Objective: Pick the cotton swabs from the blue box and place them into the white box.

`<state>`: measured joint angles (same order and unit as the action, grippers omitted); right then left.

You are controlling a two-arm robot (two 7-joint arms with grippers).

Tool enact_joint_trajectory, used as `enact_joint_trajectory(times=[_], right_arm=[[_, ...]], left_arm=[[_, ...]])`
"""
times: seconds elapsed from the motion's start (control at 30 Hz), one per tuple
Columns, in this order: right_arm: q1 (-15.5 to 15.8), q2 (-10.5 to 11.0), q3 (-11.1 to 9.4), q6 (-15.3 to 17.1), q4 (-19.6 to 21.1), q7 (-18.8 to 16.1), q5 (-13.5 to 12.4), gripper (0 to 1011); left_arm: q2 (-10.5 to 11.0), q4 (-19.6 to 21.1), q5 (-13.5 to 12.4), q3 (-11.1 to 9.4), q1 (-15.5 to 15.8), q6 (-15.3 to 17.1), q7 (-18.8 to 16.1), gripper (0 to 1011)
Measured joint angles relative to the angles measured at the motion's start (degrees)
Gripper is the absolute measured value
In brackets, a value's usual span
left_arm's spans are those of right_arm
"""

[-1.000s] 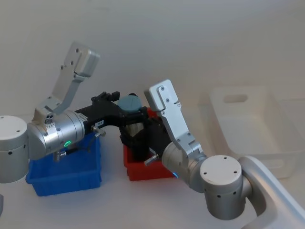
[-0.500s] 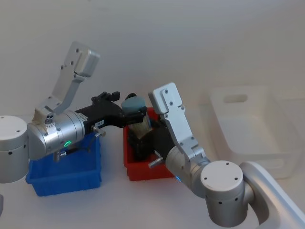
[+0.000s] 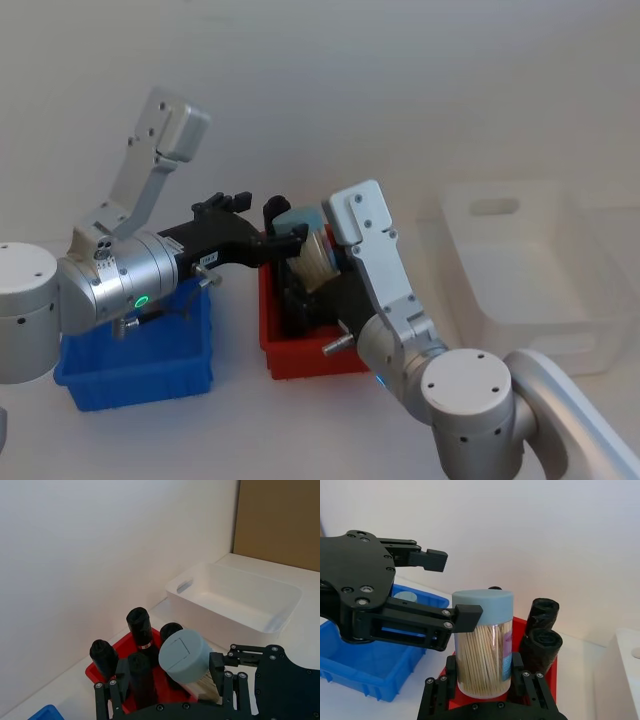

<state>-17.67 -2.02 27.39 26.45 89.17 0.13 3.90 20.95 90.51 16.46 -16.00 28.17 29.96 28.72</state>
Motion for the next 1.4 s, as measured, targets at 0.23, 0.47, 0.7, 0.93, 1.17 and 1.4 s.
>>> enact_joint_trajectory(times=[0.23, 0.47, 0.7, 0.93, 1.17, 1.4], right_arm=[[1.03, 0.41, -0.05, -0.19, 1.02, 1.58, 0.63, 636], [2.62, 1.38, -0.39, -1.19, 2.72, 3.18, 1.25, 636], [4.3, 2.61, -0.91, -2.2, 4.6, 4.57, 1.72, 636], [5.86, 3.88, -1.5, -3.63, 6.35, 5.94, 2.27, 636], [7.65, 5.91, -2.84, -5.82, 8.65, 7.63, 2.54, 636], [8.85, 8.09, -4.94, -8.02, 10.23, 8.78, 1.42, 636]], left_arm=[[0.0, 0.0, 0.0, 0.0, 0.0, 0.0, -0.01, 1004], [0.0, 0.0, 0.0, 0.0, 0.0, 0.0, -0.01, 1004], [0.0, 0.0, 0.0, 0.0, 0.0, 0.0, -0.01, 1004], [0.0, 0.0, 0.0, 0.0, 0.0, 0.0, -0.01, 1004], [0.0, 0.0, 0.0, -0.01, 0.0, 0.0, -0.01, 1004], [0.0, 0.0, 0.0, 0.0, 0.0, 0.0, 0.0, 1004]])
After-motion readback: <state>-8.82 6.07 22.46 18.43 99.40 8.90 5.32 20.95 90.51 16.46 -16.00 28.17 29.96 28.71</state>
